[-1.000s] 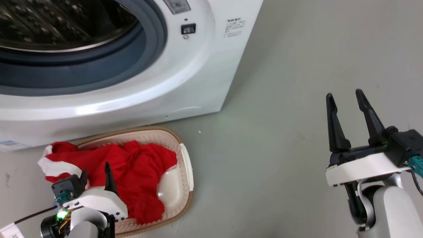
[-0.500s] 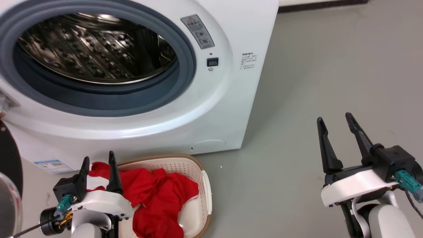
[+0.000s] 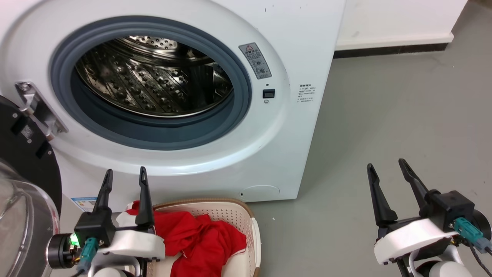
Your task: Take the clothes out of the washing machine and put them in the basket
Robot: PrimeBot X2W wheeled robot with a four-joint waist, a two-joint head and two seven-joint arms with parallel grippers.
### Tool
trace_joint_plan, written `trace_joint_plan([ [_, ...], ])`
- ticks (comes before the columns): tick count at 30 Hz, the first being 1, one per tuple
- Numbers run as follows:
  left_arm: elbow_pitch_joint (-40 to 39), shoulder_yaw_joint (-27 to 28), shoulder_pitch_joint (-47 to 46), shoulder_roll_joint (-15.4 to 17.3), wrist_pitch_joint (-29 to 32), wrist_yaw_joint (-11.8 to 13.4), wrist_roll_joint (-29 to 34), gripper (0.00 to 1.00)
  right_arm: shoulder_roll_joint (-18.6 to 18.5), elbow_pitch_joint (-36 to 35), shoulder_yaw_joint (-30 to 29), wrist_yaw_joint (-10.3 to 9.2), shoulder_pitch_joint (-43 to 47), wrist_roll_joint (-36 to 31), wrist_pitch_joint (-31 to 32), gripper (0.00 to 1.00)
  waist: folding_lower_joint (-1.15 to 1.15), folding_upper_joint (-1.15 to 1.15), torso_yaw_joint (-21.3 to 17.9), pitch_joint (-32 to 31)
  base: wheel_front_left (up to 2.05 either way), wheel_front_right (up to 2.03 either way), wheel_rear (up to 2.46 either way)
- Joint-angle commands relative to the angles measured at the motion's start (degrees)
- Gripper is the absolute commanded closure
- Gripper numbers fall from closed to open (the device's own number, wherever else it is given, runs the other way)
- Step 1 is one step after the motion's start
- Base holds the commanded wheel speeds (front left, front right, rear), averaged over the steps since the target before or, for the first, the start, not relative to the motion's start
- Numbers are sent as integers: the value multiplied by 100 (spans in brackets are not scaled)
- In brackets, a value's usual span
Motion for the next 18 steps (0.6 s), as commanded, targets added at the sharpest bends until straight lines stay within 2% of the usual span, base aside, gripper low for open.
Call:
trace_joint_plan([
  [1, -80, -35, 125, 18, -14, 31, 59, 0, -3, -26, -10, -4, 87, -20, 19, 0, 1, 0, 63, -103, 0, 0, 0],
  [8, -577, -211, 532, 170, 261, 118, 383, 0, -2, -79, -38, -4, 323, -132, 120, 0, 1, 0, 128, -372, 0, 0, 0],
  [18, -1147, -223, 1001, 276, 766, 215, 444, 0, -2, -224, -134, -4, 565, -160, 184, 0, 1, 0, 184, -550, 0, 0, 0],
])
